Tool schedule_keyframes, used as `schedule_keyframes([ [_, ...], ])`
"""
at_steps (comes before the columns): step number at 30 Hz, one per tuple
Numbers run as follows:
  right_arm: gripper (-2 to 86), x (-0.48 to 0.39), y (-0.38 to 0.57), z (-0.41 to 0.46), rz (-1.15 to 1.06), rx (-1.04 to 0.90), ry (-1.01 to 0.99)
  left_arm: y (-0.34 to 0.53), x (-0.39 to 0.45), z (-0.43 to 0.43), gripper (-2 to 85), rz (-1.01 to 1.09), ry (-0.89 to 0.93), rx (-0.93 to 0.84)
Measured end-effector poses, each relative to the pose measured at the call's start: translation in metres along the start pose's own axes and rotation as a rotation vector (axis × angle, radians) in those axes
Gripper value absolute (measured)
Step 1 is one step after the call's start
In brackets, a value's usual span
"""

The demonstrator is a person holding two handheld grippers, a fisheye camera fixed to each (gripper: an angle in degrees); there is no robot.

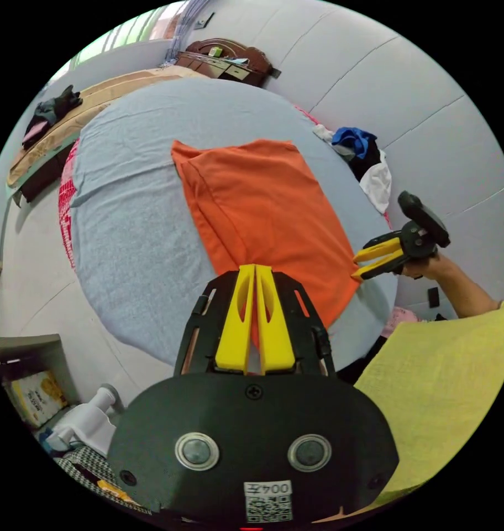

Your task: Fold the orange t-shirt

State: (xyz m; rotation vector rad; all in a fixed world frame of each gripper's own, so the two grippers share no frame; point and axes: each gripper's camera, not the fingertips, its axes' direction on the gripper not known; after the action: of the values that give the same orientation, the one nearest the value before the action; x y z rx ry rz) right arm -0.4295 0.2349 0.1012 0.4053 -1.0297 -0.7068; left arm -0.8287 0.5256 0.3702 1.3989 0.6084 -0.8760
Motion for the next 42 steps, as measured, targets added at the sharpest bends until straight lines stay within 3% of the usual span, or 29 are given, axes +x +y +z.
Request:
schedule_keyframes([
  [5,9.5,0.003,0.007,-0.015,0.008,0.007,-0.048,0.061,0.012,-0.015,1.8,0.000,0.056,-0.031],
  [11,8.8,-0.002,0.022,-0.034,0.000,0.025,-0.067,0.126,-0.005,-0.017,4.9,-0.179,0.099,0.049],
  [24,8.0,-0.032,0.075,-0.080,-0.013,0.089,-0.035,0.152,-0.009,0.001,1.6,-0.271,0.018,-0.016],
  [28,7.6,-0.037,0.109,-0.096,0.020,0.179,-0.067,0.151,0.010,-0.015,1.2,-0.211,-0.069,-0.005],
  [33,7.4,-0.062,0.154,-0.111,0.009,0.304,-0.006,0.092,0.070,0.016,0.9,-0.009,-0.035,0.007],
  [39,7.8,-0.081,0.242,-0.130,0.100,0.535,-0.049,0.063,0.087,0.096,0.3,0.009,-0.130,-0.155],
  [42,8.1,-0.111,0.300,-0.125,0.129,0.645,0.040,0.066,0.086,0.105,0.2,-0.015,-0.120,-0.132],
])
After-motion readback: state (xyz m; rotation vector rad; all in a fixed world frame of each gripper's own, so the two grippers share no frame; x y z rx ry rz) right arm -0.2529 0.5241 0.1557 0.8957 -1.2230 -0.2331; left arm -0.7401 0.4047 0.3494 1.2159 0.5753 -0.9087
